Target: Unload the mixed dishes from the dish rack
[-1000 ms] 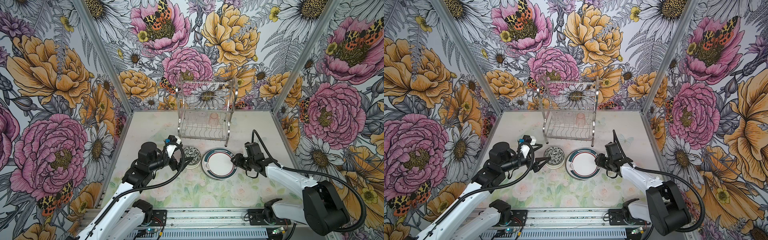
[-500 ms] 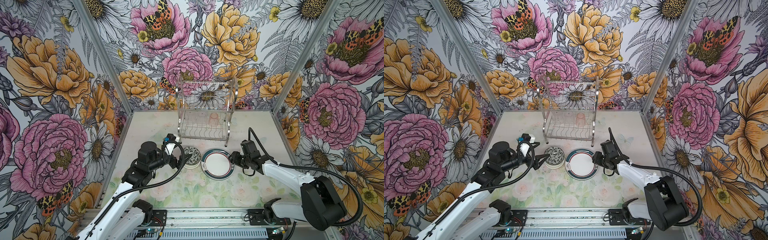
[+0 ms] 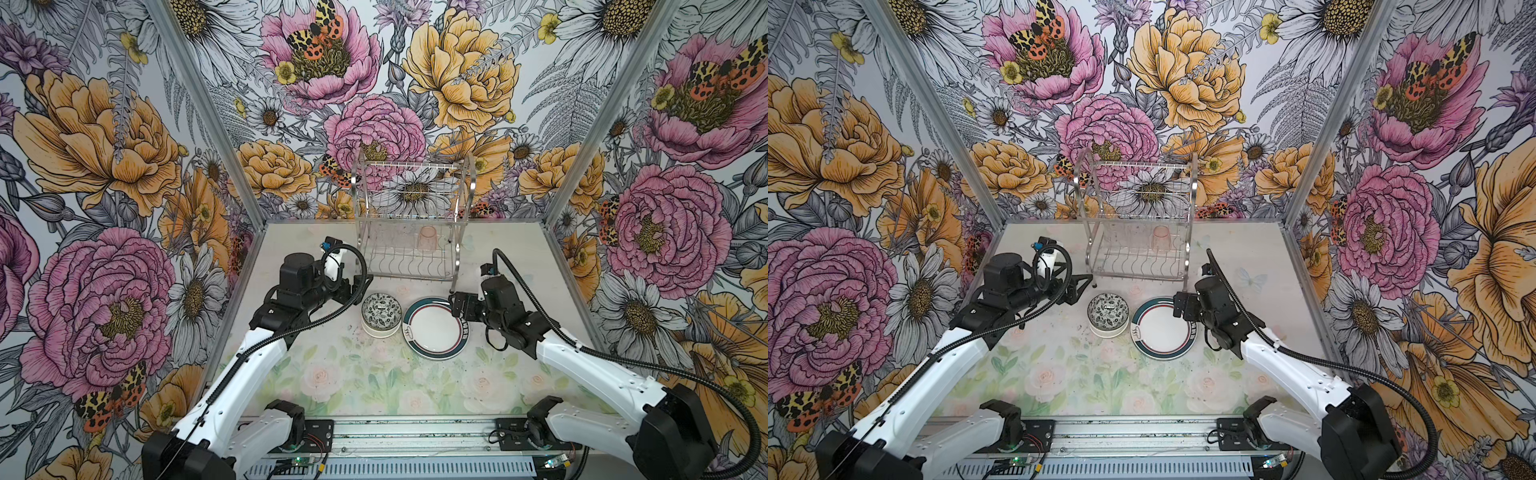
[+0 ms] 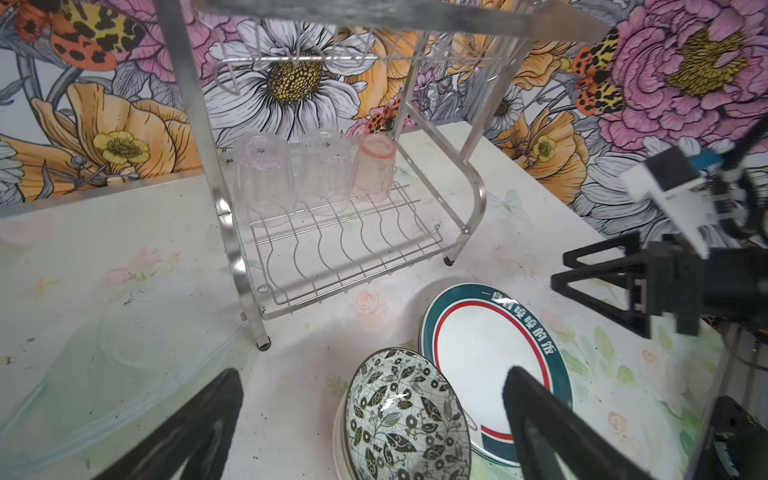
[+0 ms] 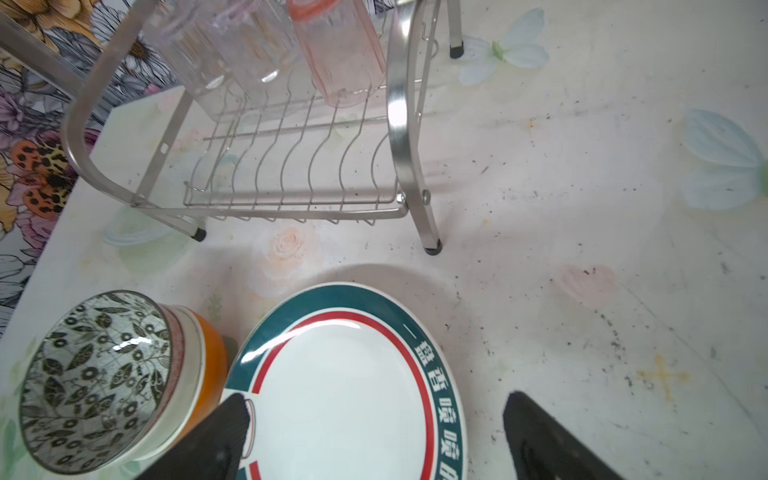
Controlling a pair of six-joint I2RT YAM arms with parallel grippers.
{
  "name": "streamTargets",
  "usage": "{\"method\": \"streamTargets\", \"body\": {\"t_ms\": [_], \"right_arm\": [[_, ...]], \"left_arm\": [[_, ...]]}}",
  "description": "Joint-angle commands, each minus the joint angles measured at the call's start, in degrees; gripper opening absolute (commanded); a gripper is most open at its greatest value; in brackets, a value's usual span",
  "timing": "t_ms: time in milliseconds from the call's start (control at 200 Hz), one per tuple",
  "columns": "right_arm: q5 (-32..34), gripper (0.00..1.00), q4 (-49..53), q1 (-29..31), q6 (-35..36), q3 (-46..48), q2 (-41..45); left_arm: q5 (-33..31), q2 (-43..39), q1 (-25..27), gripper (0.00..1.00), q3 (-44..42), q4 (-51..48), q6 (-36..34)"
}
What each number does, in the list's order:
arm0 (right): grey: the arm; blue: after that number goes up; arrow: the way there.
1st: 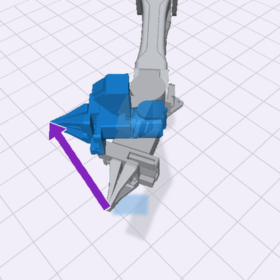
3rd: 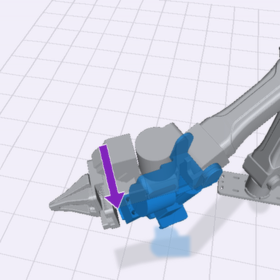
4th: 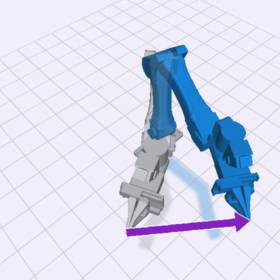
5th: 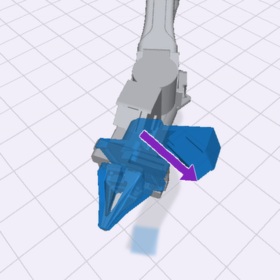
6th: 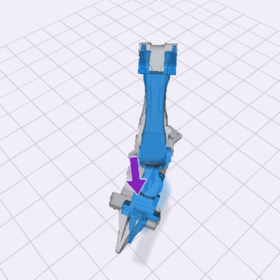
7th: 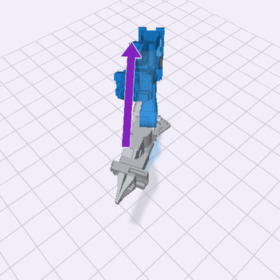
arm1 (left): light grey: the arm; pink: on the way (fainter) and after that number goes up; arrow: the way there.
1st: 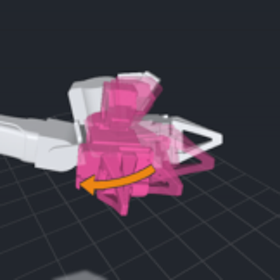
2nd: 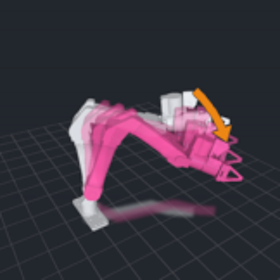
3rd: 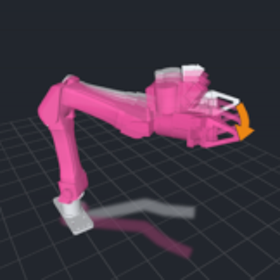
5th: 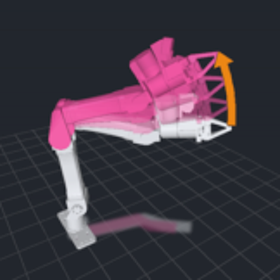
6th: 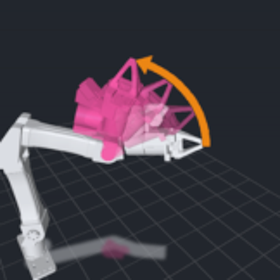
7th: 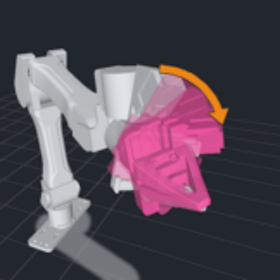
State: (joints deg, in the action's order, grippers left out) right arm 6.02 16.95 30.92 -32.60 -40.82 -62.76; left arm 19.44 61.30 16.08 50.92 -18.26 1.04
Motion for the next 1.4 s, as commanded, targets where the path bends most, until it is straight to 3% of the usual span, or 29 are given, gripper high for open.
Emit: {"method": "streamTargets", "body": {"t_ms": [0, 345, 705, 821, 1201, 1396], "right_arm": [[2.7, 1.0, -2.67, 1.92, 5.77, -1.08, 2.97], [-1.15, 1.0, -24.59, 6.0, 12.28, 9.67, 12.47], [-1.9, 1.0, -24.46, 6.09, 13.79, 8.02, 10.12], [-1.35, 1.0, -24.69, 6.09, 13.97, 8.3, 10.09], [1.93, 1.0, -25.26, 6.0, 14.05, 9.62, 10.99], [2.85, 1.0, -25.21, 6.0, 14.14, 9.85, 11.08]], "left_arm": [[-3.42, 4.25, -1.71, 0.99, 2.39, -0.98, 1.66], [-8.45, 18.68, -2.44, 0.93, 7.68, 3.47, 2.98], [-9.13, 32.29, -2.99, 0.75, 14.77, 8.02, 5.44], [-11.17, 35.03, -2.28, 0.65, 16.63, 7.68, 5.75], [-12.59, 35.82, -1.86, 0.28, 13.56, 12.05, 9.15], [-13.18, 35.22, -1.05, 0.22, 12.29, 12.48, 10.01]]}}
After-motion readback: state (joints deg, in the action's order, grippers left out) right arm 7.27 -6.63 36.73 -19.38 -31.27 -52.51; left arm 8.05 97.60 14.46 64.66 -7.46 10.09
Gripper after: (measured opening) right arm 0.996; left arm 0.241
